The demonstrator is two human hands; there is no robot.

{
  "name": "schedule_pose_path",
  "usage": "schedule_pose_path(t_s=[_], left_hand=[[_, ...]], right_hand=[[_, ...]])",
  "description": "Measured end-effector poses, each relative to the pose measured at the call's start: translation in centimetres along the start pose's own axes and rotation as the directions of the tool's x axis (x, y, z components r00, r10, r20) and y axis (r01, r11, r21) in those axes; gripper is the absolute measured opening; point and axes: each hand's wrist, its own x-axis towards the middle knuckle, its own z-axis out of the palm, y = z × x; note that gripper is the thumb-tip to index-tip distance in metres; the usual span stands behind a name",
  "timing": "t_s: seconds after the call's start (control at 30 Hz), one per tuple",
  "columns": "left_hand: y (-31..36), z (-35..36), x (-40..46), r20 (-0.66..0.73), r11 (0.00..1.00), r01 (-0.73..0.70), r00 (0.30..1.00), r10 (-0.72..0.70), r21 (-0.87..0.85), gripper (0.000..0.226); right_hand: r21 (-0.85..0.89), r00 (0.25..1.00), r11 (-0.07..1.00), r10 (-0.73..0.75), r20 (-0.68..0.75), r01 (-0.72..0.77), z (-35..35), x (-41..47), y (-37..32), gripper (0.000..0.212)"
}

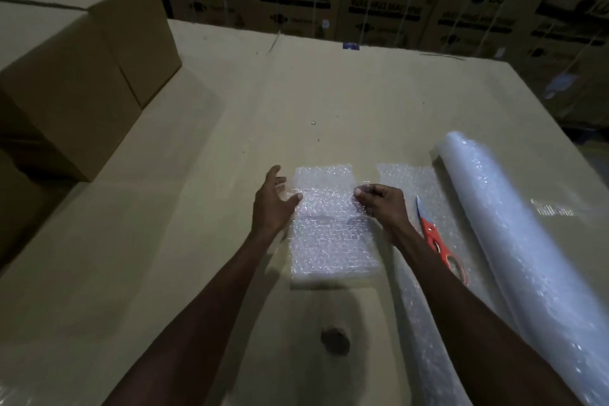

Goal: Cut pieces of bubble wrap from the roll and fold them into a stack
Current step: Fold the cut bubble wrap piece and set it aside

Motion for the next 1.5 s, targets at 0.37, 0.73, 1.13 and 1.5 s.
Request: schedule_pose_path(t_s=[0.37,0.73,1.13,1.5], left_hand=[[-3.0,5.2,3.4,0.407,0.700,-0.427,0.889,0.210,0.572,0.080],[-5.1,6.5,3.8,0.406,0.587,-0.499,0.865,0.295,0.637,0.073],[-6.4,6.1,3.4,0.343,0.518,-0.510,0.855,0.388,0.687,0.066],[-5.5,3.1,-3.3,0.537,0.527,-0.512,0.835,0.120,0.679,0.076]], right_hand=[[-0.081,0.996,0.997,-0.010,-0.088,0.003,2.4,7.2,0.5,0.014],[-0.647,0.904,0.669,-0.420,0.078,0.366,3.6,4.8,1.7,0.043],[-0.829,0.860,0.227,-0.123,0.496,0.511,4.1,4.8,4.1,0.069],[-0.805,0.837,0.238,-0.079,0.541,0.543,1.6,-4.4,5.5,0.078]])
